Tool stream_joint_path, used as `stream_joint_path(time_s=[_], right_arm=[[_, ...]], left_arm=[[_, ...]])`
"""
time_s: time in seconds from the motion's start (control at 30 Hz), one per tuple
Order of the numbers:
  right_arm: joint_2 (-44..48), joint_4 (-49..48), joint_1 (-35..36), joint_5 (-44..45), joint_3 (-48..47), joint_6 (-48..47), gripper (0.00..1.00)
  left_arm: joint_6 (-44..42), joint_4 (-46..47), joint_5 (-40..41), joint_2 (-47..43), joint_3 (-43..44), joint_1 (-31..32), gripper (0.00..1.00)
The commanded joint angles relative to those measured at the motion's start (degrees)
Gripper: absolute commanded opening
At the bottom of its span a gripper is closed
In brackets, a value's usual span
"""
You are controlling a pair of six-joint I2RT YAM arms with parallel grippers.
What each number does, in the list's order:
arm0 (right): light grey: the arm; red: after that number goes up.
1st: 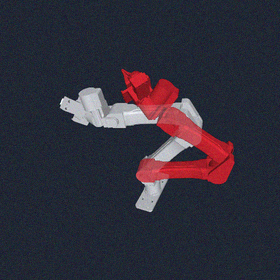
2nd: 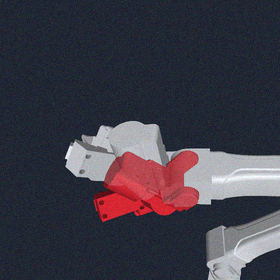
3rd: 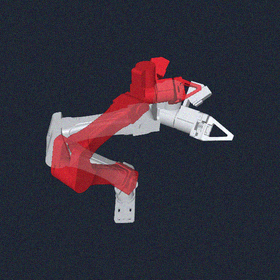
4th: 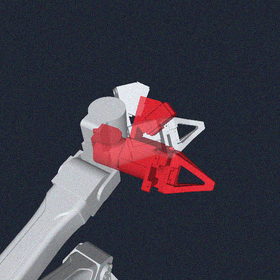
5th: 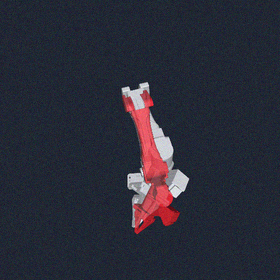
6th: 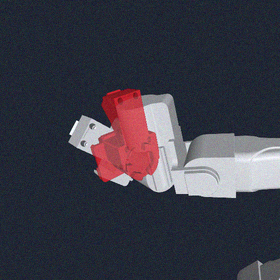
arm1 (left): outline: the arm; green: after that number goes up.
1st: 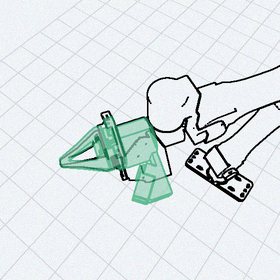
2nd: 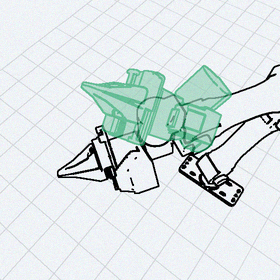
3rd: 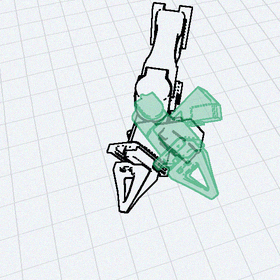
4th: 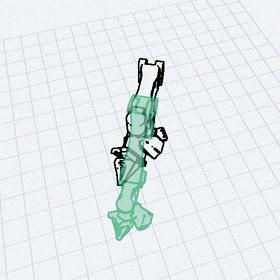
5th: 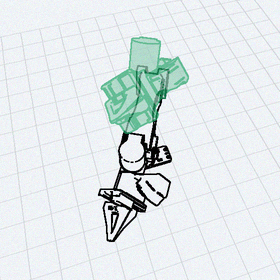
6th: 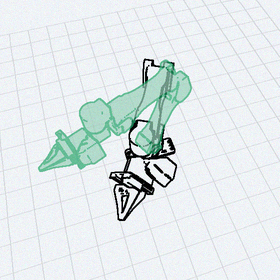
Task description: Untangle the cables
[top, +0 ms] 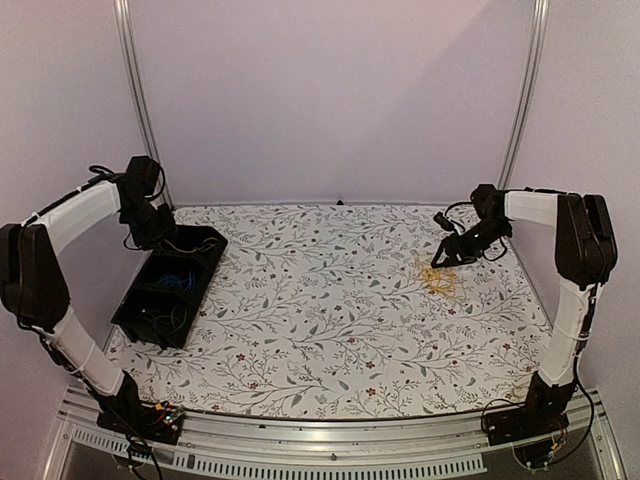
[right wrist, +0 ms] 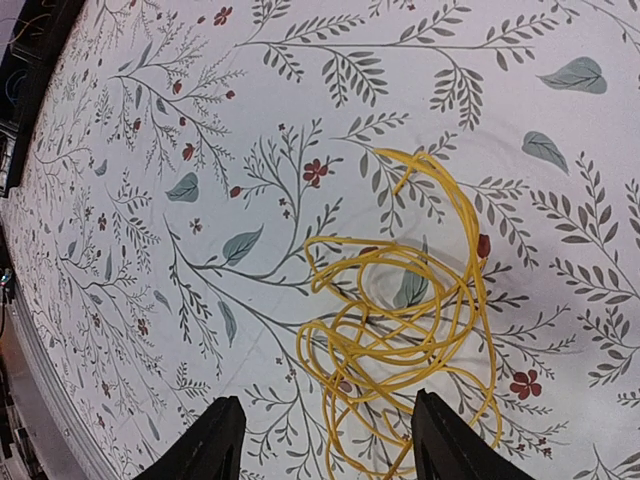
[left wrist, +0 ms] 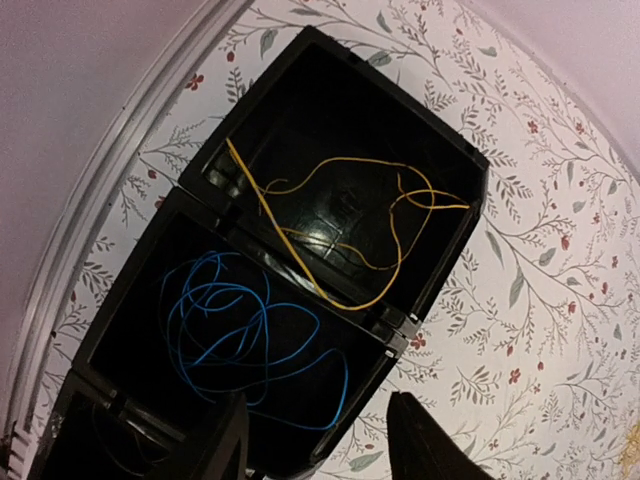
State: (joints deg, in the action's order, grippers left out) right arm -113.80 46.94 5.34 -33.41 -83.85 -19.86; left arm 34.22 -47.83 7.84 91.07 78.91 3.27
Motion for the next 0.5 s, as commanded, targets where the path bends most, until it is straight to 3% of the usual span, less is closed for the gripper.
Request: stream_joint_path(time_s=[0.0,0.27,0.33,0.47], right_arm=[[-2.1,0.3,0.6,-1.7,-2.6,0.6,0.61],[-1.1,0.1,0.6,-1.0,-1.2,-0.1,0.62],[-0.7,-0.3,0.6,-1.0,-0.4,0.1,0.62],[-0.3,-0.7,0.6,-1.3,0.8,0.7,0.61]], left_arm=[[9.3,3.3,-3.9,2.0,-1.9,0.3,0.50],[11.0,2.8,0.7,9.7,3.1,-1.1,0.40],[10.9,3.2,0.7,11.8,4.2,-1.6,0.35],[10.5,3.8,2.1,15.5,7.7,-1.9,0.14]])
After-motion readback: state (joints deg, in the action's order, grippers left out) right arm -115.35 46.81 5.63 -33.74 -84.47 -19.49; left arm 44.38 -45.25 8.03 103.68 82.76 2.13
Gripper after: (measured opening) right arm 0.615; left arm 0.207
